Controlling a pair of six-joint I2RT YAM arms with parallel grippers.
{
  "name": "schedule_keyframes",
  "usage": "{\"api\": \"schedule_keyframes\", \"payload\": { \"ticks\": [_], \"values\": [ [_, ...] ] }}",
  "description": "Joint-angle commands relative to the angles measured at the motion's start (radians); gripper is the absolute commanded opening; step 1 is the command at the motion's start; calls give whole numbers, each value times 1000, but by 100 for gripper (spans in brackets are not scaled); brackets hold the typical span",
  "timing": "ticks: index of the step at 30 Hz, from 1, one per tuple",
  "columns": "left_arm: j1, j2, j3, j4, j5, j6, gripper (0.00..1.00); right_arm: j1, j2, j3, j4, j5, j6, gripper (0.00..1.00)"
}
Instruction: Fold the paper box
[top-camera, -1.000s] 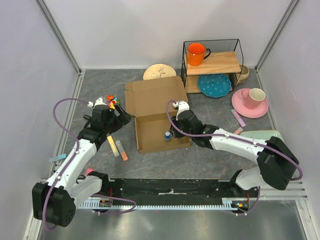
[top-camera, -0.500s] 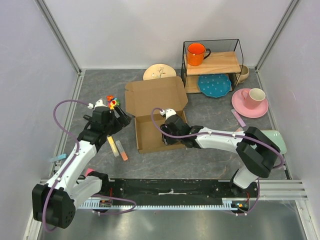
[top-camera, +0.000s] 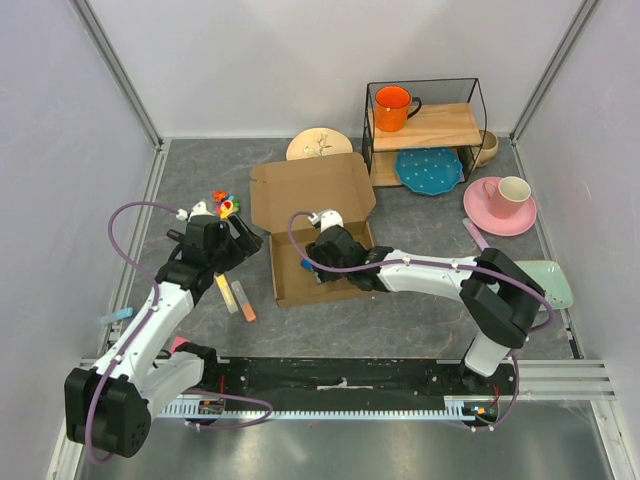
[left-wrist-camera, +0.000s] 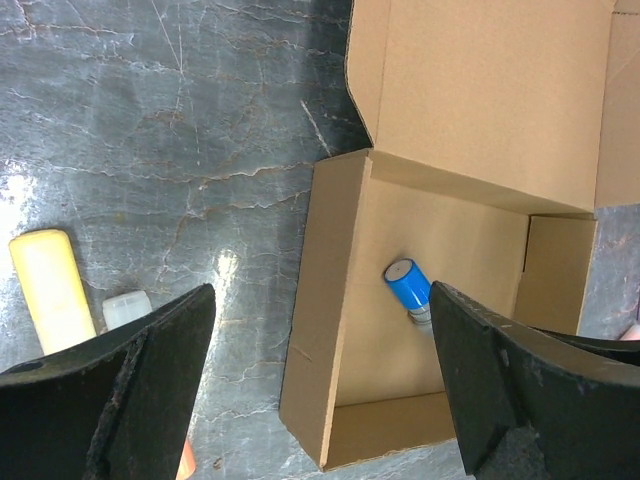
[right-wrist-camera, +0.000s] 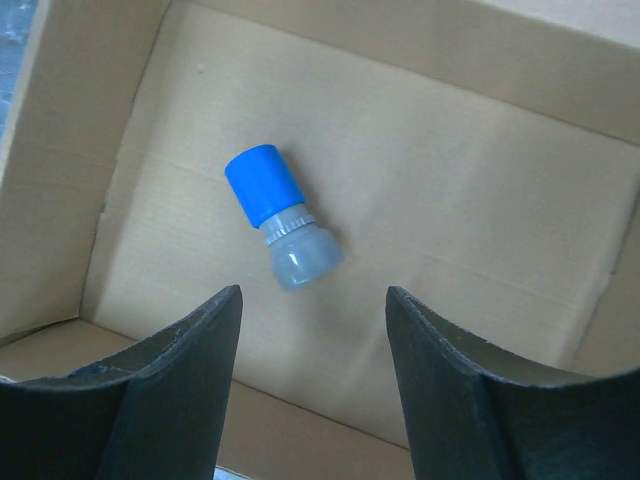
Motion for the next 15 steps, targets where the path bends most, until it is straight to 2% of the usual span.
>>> {"api": "schedule_keyframes", "payload": {
  "ticks": [1, 5, 9, 15],
  "values": [
    [2, -28, 5, 8, -1, 15, 94, 2, -83, 38, -19, 104, -25, 68],
    [2, 9, 48, 11, -45, 31, 97, -15, -162, 17, -35, 179, -52, 71],
    [5, 104, 156, 13, -118, 88, 99, -131, -228, -37, -32, 170, -56, 72],
    [9, 365, 390, -39, -167, 99, 97, -179, -311, -107, 14, 147, -45, 71]
  ]
}}
